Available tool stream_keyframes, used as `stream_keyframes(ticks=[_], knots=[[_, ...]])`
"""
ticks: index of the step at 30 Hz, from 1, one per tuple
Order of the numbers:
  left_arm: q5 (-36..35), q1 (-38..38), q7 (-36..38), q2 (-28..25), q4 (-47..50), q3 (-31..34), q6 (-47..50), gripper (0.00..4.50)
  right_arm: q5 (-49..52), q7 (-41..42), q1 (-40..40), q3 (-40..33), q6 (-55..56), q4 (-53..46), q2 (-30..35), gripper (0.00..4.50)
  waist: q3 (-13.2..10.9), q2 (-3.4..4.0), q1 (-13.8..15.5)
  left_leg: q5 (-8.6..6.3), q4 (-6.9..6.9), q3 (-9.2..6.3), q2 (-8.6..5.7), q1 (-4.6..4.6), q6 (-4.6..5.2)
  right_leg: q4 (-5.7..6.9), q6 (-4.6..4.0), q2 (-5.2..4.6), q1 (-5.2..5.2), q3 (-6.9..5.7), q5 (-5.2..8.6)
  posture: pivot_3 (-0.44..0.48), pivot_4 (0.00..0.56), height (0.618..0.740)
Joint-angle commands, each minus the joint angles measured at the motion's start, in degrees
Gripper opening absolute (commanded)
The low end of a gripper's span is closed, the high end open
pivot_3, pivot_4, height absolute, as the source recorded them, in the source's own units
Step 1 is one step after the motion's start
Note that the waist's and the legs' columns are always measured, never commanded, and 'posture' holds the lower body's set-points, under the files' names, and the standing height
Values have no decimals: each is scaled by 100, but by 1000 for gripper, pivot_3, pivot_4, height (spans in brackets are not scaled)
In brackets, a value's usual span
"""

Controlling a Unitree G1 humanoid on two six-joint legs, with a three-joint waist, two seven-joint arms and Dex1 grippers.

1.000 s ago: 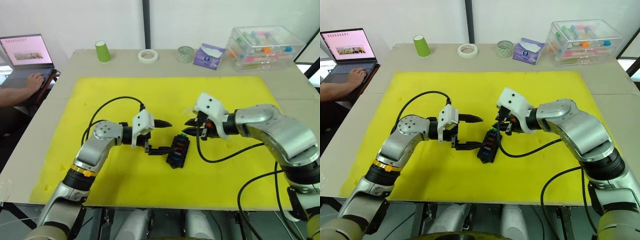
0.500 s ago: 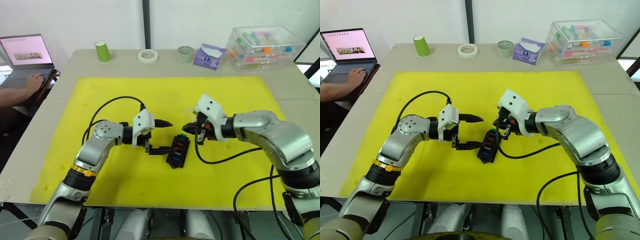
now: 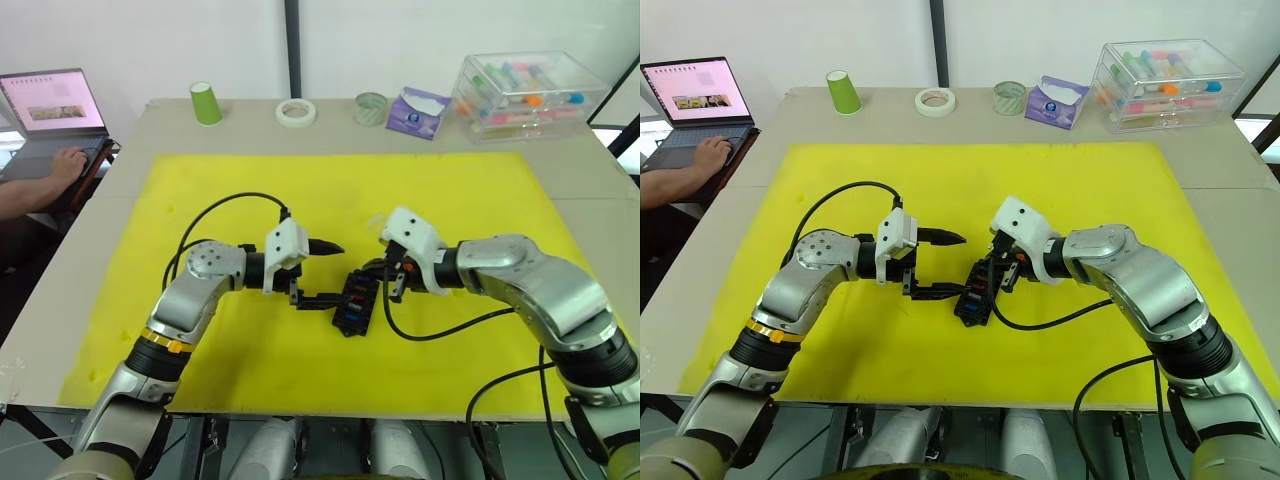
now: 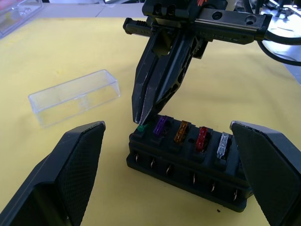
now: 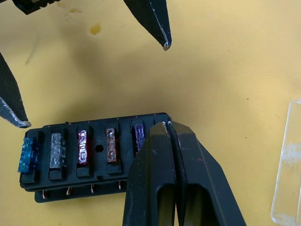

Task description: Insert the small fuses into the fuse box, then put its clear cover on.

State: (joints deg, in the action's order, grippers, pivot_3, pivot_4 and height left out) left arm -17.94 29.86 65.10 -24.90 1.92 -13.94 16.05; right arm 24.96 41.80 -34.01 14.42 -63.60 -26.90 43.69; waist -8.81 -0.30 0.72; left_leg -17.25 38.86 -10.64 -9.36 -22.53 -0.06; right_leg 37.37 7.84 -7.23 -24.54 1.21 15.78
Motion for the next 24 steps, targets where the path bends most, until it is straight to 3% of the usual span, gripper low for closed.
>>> stream_keyframes(ticks=[1, 9, 15, 18, 21, 24], knots=[[-33, 70, -15, -43, 171, 58, 6, 4500, -78, 6, 42, 58, 80, -65, 44, 39, 0, 0, 1, 0, 0, 0, 0, 0, 0, 0, 0, 0, 0, 0, 0, 0, 150, 740], [-27, 52, -1, -73, 156, 73, -44, 4500, 8, 57, 17, -229, 189, -72, -40, 39, 0, 0, 0, 0, 0, 0, 0, 0, 0, 0, 0, 0, 0, 0, 0, 0, 150, 740], [-310, -106, 140, -348, 351, 441, -103, 4500, 835, 119, -131, -1384, -130, -125, -268, 39, 0, 0, -1, 0, -2, -1, 0, 0, 0, 0, 0, 1, -1, 0, 0, 0, 150, 740], [-380, -208, 185, -581, 364, 670, -128, 4500, 856, 299, 68, -1596, 112, -175, 66, 39, 0, 0, 2, 0, -1, -1, 0, 0, 0, 0, 0, 1, 0, 0, 0, 0, 150, 740], [-384, -312, 162, -947, 175, 1045, -182, 4500, 628, 682, 553, -1970, 1014, -129, 518, 595, 0, 0, 7, 0, -2, -1, 0, 0, 0, -2, 0, 0, 0, 0, 0, 0, 150, 740], [-250, -324, 19, -1249, -240, 1388, -372, 4500, 443, 849, 1014, -2451, 1795, 139, 747, 1627, 0, 0, 2, 0, -2, 1, 0, 1, 0, -1, 0, 1, 0, -1, 0, 0, 150, 740]])
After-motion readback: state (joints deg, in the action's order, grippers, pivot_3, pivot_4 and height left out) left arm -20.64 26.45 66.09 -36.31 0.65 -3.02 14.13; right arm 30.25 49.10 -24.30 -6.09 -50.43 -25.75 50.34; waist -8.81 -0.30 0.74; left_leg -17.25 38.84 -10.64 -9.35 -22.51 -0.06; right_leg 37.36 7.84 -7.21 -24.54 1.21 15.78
